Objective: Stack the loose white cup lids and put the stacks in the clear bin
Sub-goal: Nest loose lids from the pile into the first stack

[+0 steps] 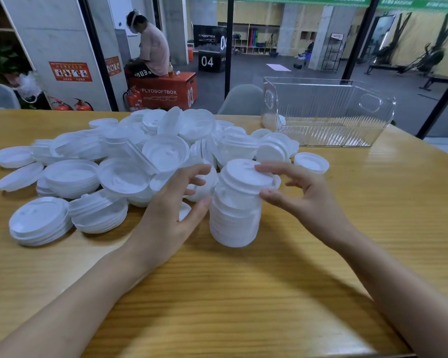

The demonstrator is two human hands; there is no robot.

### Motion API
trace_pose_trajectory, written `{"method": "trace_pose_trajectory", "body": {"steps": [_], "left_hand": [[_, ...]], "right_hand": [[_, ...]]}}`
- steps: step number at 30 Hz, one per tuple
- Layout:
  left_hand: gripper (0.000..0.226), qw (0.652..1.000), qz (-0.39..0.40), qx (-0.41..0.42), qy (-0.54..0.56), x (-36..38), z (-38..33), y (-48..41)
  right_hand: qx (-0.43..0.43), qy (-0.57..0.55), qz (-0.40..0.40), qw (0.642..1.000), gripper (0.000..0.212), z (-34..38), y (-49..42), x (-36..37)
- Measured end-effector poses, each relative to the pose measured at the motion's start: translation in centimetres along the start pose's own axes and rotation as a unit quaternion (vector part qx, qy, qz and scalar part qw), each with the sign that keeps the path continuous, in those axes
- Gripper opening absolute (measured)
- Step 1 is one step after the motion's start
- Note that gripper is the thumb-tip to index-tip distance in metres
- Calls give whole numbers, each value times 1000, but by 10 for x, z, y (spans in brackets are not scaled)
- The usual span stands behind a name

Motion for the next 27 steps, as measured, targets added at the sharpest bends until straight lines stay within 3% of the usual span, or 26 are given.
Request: {"method": "trace_pose_trajectory", "body": {"steps": [17,21,24,27], "left_hand": [[31,997,47,52,-23,4,0,0],[31,997,45,53,-24,4,-1,-1],[31,997,45,54,-25,4,-1,-1],[31,997,45,56,-26,4,-1,-1]], "right_hand": [[-31,31,59,997,51,-5,4,13],[-3,48,-10,999,41,-11,-11,-9],[40,137,-34,989,32,-35,-25,-18],[55,259,15,964,29,-63,-30,-9]]}}
Point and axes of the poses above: each hand's wrist, its own y-axis away from the middle knuckle, its own x-axis out of the palm, z = x × y, the point moved 3 cm from there along -y, towards the middle knuckle, and after that the axes turned 6 degrees about y, right-handed, at the moved point
